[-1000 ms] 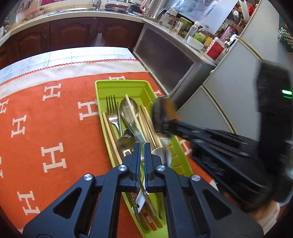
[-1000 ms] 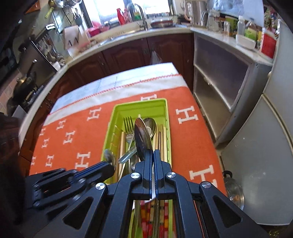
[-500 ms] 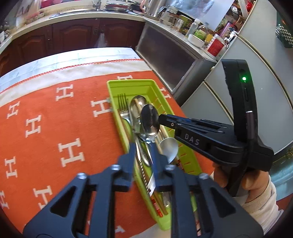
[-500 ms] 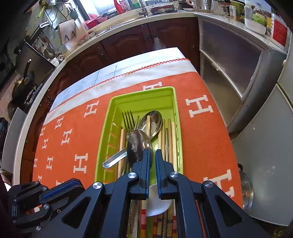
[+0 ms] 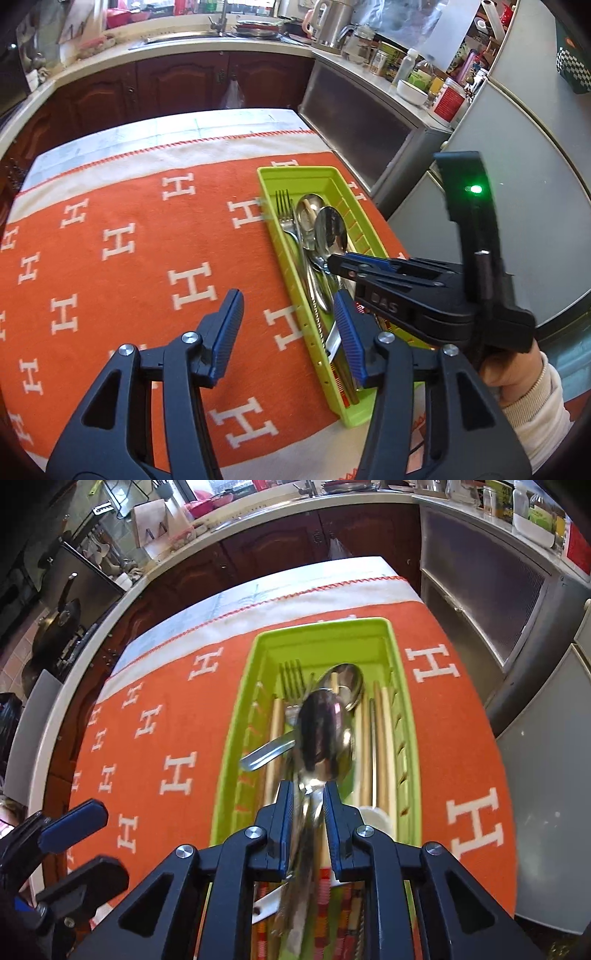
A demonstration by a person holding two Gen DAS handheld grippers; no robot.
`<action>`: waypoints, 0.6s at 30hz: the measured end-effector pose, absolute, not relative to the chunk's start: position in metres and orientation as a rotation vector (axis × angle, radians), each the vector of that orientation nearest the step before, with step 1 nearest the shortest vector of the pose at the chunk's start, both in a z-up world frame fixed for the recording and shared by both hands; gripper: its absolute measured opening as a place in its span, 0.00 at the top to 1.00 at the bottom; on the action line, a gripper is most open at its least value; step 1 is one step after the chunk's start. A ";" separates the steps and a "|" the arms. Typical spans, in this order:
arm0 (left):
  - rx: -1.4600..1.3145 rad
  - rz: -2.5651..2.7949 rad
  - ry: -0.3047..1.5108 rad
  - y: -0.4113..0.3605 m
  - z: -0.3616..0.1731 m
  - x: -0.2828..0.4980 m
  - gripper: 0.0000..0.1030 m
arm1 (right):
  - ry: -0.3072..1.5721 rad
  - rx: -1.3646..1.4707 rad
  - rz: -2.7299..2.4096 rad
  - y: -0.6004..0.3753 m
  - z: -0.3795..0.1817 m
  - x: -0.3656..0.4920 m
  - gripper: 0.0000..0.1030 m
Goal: Organize utensils
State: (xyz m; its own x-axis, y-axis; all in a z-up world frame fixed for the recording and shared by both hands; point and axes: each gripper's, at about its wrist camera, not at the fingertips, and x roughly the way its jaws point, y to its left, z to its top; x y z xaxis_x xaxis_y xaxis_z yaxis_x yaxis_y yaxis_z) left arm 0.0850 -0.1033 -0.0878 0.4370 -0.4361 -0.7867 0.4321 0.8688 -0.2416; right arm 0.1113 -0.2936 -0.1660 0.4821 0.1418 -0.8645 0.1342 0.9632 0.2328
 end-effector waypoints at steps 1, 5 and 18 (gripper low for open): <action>-0.005 -0.535 0.974 -0.101 -0.085 0.082 0.54 | 1.062 0.283 0.009 -0.291 -0.161 0.107 0.83; -0.003 -0.501 0.946 -0.095 -0.071 0.070 0.49 | 1.030 0.266 0.023 -0.280 -0.140 0.090 0.83; -0.003 -0.394 0.860 -0.065 -0.030 0.023 0.22 | 0.952 0.289 0.044 -0.259 -0.084 0.016 0.73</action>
